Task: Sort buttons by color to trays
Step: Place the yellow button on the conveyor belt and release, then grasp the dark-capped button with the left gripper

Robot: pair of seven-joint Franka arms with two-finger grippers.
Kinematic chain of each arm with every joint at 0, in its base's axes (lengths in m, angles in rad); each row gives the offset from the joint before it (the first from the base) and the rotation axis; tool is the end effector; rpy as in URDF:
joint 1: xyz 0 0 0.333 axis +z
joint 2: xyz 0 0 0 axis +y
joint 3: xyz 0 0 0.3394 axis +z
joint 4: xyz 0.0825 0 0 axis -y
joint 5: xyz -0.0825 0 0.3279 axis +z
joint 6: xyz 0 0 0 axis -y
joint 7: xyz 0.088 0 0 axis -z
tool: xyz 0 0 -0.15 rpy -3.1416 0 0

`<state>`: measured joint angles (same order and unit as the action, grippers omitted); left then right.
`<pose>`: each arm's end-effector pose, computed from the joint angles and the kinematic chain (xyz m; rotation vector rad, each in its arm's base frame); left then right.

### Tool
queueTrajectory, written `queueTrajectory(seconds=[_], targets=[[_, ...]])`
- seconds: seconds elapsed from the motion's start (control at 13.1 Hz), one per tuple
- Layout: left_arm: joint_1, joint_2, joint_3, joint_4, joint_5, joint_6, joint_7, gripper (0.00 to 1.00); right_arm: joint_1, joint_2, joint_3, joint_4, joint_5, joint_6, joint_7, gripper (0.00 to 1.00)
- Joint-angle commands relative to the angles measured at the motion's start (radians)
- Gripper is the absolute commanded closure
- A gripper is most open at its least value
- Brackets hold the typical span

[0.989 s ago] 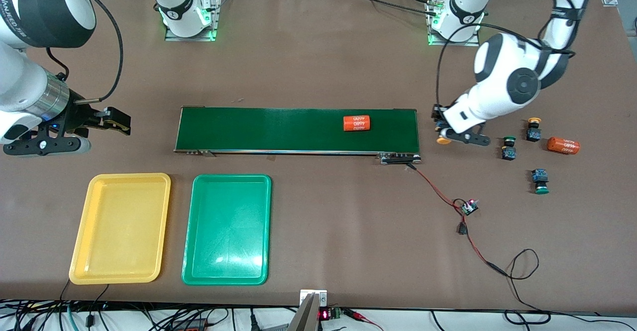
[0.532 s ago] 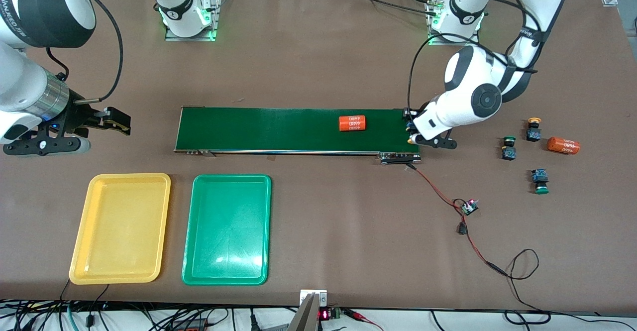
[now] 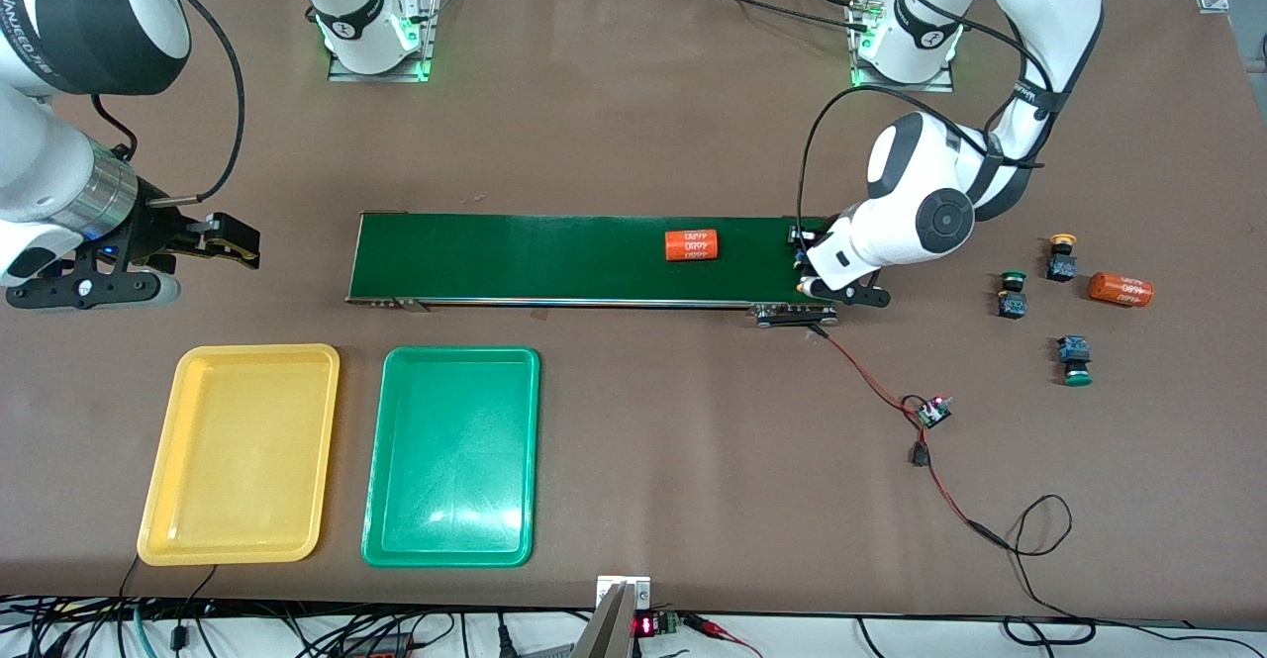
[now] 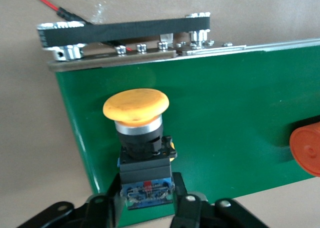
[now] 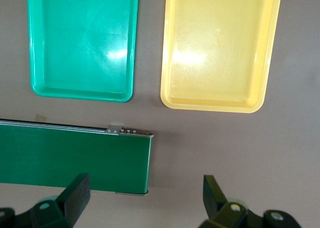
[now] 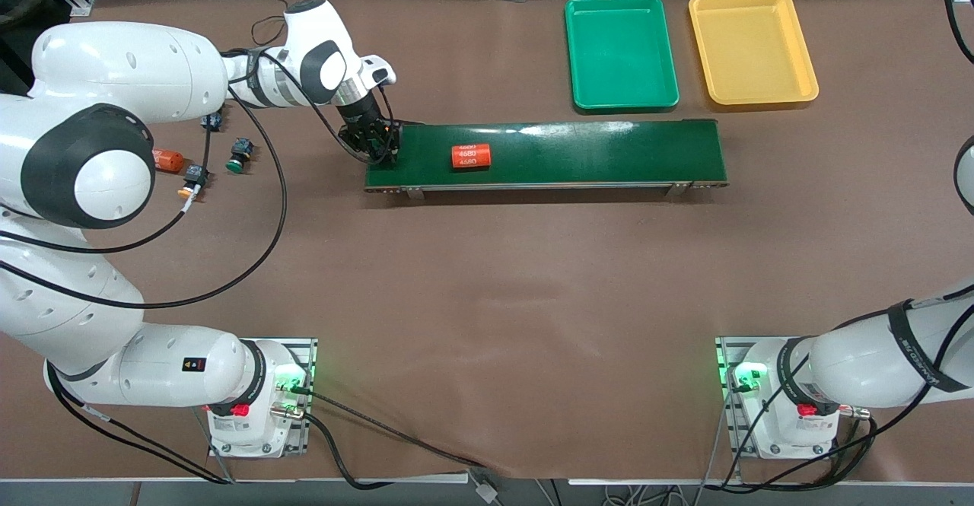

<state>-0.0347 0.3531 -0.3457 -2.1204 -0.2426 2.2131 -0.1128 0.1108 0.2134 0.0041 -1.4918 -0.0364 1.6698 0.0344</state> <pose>0.4705 -0.2037 0.2625 2.8785 -0.1323 -0.4540 0.5680 0.0602 0.5321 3.1006 0.1313 -0.0507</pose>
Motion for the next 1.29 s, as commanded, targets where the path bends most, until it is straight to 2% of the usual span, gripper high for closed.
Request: queueTrajectory(seconds=[0.0, 0.23, 0.46, 0.61, 0.76, 0.84, 1.22], targets=[[-0.020, -0.023, 0.010, 0.019, -0.021, -0.004, 0.012, 0.00, -0.005, -0.009, 0.007, 0.004, 0.000, -0.001, 0.007, 0.00], [0.013, -0.141, 0.016, 0.019, -0.021, -0.016, 0.010, 0.00, -0.006, -0.009, 0.005, 0.004, 0.000, 0.001, 0.005, 0.00], [0.178, -0.155, 0.022, 0.037, -0.003, -0.065, 0.022, 0.00, -0.006, -0.009, 0.005, 0.004, 0.000, 0.001, 0.005, 0.00], [0.295, -0.129, 0.027, 0.037, 0.009, -0.064, 0.080, 0.00, -0.006, -0.009, 0.005, 0.004, -0.002, 0.001, 0.005, 0.00], [0.401, -0.088, 0.027, 0.042, 0.105, -0.053, 0.113, 0.00, -0.006, -0.009, 0.005, 0.004, -0.002, 0.001, 0.004, 0.00], [0.438, -0.054, 0.027, 0.075, 0.170, -0.052, 0.123, 0.00, -0.006, -0.009, 0.005, 0.004, -0.002, 0.001, 0.004, 0.00], [0.519, 0.047, 0.027, 0.138, 0.399, -0.041, 0.185, 0.00, -0.006, -0.009, 0.005, 0.004, -0.002, 0.001, 0.005, 0.00]])
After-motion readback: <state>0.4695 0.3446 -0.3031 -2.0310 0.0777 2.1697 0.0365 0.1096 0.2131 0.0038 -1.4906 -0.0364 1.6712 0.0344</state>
